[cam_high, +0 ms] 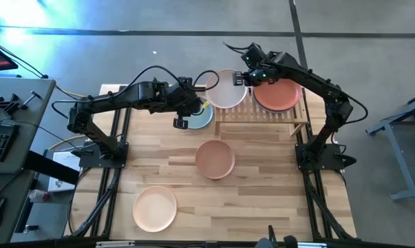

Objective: Place and stack plates onto a shelf
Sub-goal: Put the white plate on the shelf

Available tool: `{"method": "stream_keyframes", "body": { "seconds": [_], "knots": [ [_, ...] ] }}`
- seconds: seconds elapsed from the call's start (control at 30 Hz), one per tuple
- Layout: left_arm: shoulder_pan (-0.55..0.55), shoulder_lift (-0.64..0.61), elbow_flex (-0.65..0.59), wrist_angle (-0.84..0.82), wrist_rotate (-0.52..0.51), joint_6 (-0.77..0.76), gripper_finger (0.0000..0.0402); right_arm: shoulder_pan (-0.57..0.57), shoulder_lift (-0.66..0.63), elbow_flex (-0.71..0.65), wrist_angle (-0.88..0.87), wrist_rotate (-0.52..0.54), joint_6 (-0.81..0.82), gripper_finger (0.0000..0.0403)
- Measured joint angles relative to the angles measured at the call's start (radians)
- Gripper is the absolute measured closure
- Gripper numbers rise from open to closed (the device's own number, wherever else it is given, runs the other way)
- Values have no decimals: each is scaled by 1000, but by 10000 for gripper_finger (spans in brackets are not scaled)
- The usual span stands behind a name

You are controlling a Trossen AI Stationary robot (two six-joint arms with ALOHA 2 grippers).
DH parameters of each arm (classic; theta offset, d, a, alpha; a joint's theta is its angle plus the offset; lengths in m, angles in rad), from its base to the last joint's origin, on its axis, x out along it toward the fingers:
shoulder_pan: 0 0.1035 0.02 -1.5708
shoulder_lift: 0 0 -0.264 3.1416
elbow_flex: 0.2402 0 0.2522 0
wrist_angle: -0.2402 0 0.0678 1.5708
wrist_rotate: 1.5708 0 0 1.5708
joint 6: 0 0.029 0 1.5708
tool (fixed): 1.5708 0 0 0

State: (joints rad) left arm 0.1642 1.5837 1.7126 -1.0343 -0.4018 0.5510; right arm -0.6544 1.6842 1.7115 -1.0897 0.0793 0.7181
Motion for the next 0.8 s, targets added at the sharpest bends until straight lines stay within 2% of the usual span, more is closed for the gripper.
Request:
{"method": "stream_keyframes", "body": {
  "seconds": [0.5, 0.8],
  "knots": [
    [41, 0, 0, 1, 22, 0, 293, -6, 5, -2, -111, 47, 17, 403],
    [46, 0, 0, 1, 39, 1, 293, -6, 6, -13, -99, 61, 17, 403]
  ]
}}
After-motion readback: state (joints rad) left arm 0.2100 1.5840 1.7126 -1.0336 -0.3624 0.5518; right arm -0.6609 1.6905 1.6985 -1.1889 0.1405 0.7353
